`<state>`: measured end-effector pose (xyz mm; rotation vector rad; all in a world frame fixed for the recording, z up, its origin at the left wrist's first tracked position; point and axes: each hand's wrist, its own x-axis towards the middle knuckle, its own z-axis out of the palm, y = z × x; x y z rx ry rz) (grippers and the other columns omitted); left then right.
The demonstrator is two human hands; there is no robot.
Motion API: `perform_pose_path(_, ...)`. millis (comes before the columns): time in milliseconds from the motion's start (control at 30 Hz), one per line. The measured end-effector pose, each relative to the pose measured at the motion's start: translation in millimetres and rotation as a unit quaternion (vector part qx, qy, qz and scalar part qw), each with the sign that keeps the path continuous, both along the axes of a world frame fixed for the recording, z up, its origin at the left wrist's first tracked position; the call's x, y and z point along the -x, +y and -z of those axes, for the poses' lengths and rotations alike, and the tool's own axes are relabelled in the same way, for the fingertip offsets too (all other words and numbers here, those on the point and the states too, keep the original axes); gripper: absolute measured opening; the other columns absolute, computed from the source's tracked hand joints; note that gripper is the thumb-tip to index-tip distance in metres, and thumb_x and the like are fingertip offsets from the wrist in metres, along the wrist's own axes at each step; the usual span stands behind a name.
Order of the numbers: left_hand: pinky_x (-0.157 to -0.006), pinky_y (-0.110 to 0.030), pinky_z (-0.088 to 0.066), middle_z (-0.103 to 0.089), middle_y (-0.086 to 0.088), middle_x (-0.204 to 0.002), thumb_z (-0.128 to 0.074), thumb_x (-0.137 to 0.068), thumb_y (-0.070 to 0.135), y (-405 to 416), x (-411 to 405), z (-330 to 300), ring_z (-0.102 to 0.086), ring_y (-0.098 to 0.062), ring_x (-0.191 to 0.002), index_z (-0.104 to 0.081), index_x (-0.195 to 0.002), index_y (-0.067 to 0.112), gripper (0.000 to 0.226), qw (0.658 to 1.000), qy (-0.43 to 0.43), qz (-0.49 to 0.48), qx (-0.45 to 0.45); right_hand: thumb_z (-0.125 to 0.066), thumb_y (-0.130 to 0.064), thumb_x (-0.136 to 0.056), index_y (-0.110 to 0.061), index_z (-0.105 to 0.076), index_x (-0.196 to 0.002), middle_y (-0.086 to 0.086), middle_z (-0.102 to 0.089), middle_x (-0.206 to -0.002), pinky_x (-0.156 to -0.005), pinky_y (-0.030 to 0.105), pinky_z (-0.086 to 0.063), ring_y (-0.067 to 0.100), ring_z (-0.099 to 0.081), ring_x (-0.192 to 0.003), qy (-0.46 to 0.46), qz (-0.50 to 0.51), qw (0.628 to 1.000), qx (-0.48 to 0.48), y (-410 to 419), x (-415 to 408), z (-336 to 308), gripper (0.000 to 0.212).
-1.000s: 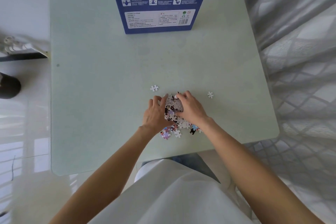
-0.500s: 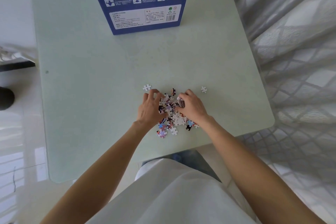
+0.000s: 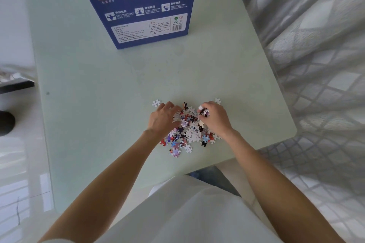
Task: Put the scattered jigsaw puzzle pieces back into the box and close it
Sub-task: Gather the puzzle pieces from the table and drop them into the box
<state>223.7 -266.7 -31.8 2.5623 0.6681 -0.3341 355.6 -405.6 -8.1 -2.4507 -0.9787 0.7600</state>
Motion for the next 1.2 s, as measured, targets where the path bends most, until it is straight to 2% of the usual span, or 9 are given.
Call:
perform_pose_path(100, -0.079, -0.031, -0.05, -0.051, 0.001, -0.127, -0.059, -0.087, 0.041, 6, -2, -3, -0.049, -0.017, -0.113, -0.049, -0.13, 0.029, 0.045, 1.0, -0.008, 0.011, -0.003, -0.065, -0.013, -0.083, -0.017, -0.064, -0.094, 0.001, -0.056, -0.108, -0.073, 0.021, -0.04, 0.015, -0.056, -0.077, -0.001, -0.007, 1.0, 0.007, -3, 0, -1, 0.011)
perform_pose_path(167, -0.079, -0.032, -0.05, -0.051, 0.001, -0.127, -0.06, -0.087, 0.04, 9, -3, -4, -0.05, -0.018, -0.113, -0.05, -0.129, 0.029, 0.044, 1.0, -0.013, 0.009, 0.002, -0.066, -0.012, -0.083, -0.017, -0.064, -0.096, 0.0, -0.053, -0.113, -0.081, 0.022, -0.04, 0.017, -0.057, -0.088, 0.001, -0.005, 1.0, 0.007, -3, 0, -1, 0.014)
perform_pose_path(333, -0.078, -0.03, -0.047, -0.053, 0.001, -0.125, -0.065, -0.085, 0.034, 13, -7, -5, -0.056, -0.019, -0.107, -0.054, -0.125, 0.026, 0.042, 0.998, -0.03, -0.04, 0.042, -0.062, -0.009, -0.086, -0.014, -0.061, -0.107, 0.004, -0.056, -0.119, -0.082, 0.019, -0.033, 0.016, -0.054, -0.1, 0.011, -0.003, 1.0, 0.018, -4, 2, -1, 0.022)
perform_pose_path(467, -0.072, -0.028, -0.043, -0.059, 0.0, -0.112, -0.062, -0.085, 0.036, 14, -12, -6, -0.057, -0.02, -0.1, -0.053, -0.123, 0.023, 0.041, 0.998, -0.013, -0.054, 0.036, -0.058, -0.004, -0.087, -0.012, -0.054, -0.121, 0.005, -0.056, -0.124, -0.085, 0.018, -0.033, 0.019, -0.054, -0.108, 0.014, -0.001, 1.0, 0.017, -3, 3, -3, 0.035)
perform_pose_path(700, -0.072, -0.027, -0.044, -0.064, -0.003, -0.112, -0.056, -0.088, 0.026, 12, -20, -7, -0.06, -0.021, -0.097, -0.057, -0.12, 0.022, 0.032, 0.994, 0.005, -0.078, 0.072, -0.06, -0.007, -0.087, -0.014, -0.039, -0.135, 0.004, -0.049, -0.135, -0.099, 0.031, -0.038, 0.021, -0.05, -0.118, 0.012, 0.002, 0.999, 0.034, -1, 4, -2, 0.053)
perform_pose_path(800, -0.077, -0.03, -0.048, -0.06, -0.002, -0.115, -0.061, -0.084, 0.041, 7, -21, -6, -0.057, -0.021, -0.102, -0.051, -0.126, 0.022, 0.046, 0.995, 0.02, -0.05, 0.079, -0.061, -0.008, -0.087, -0.011, -0.037, -0.137, 0.006, -0.05, -0.135, -0.101, 0.033, -0.038, 0.022, -0.049, -0.121, 0.015, 0.01, 0.999, 0.032, 0, 5, -1, 0.056)
perform_pose_path(900, -0.085, -0.033, -0.046, -0.054, 0.0, -0.12, -0.063, -0.079, 0.054, -3, -21, -2, -0.051, -0.02, -0.111, -0.046, -0.13, 0.022, 0.062, 0.999, 0.033, -0.012, 0.038, -0.059, -0.008, -0.088, -0.009, -0.038, -0.137, 0.007, -0.048, -0.137, -0.104, 0.032, -0.035, 0.022, -0.046, -0.125, 0.014, 0.01, 0.999, 0.031, -2, 6, 2, 0.054)
perform_pose_path(1067, -0.074, -0.033, -0.049, -0.062, -0.003, -0.1, -0.061, -0.088, 0.033, -11, -23, 2, -0.061, -0.024, -0.091, -0.058, -0.119, 0.019, 0.034, 0.997, -0.027, -0.041, 0.056, -0.057, -0.007, -0.089, -0.008, -0.042, -0.134, 0.007, -0.049, -0.133, -0.101, 0.029, -0.034, 0.022, -0.047, -0.122, 0.013, 0.001, 1.0, 0.027, -5, 6, 4, 0.047)
perform_pose_path(1200, -0.076, -0.031, -0.048, -0.068, -0.007, -0.095, -0.064, -0.087, 0.025, -6, -20, -3, -0.063, -0.024, -0.082, -0.066, -0.109, 0.014, 0.025, 0.991, -0.06, -0.074, 0.096, -0.056, -0.008, -0.09, -0.009, -0.047, -0.13, 0.008, -0.05, -0.13, -0.097, 0.025, -0.035, 0.021, -0.05, -0.116, 0.008, -0.004, 1.0, 0.022, -5, 4, -2, 0.04)
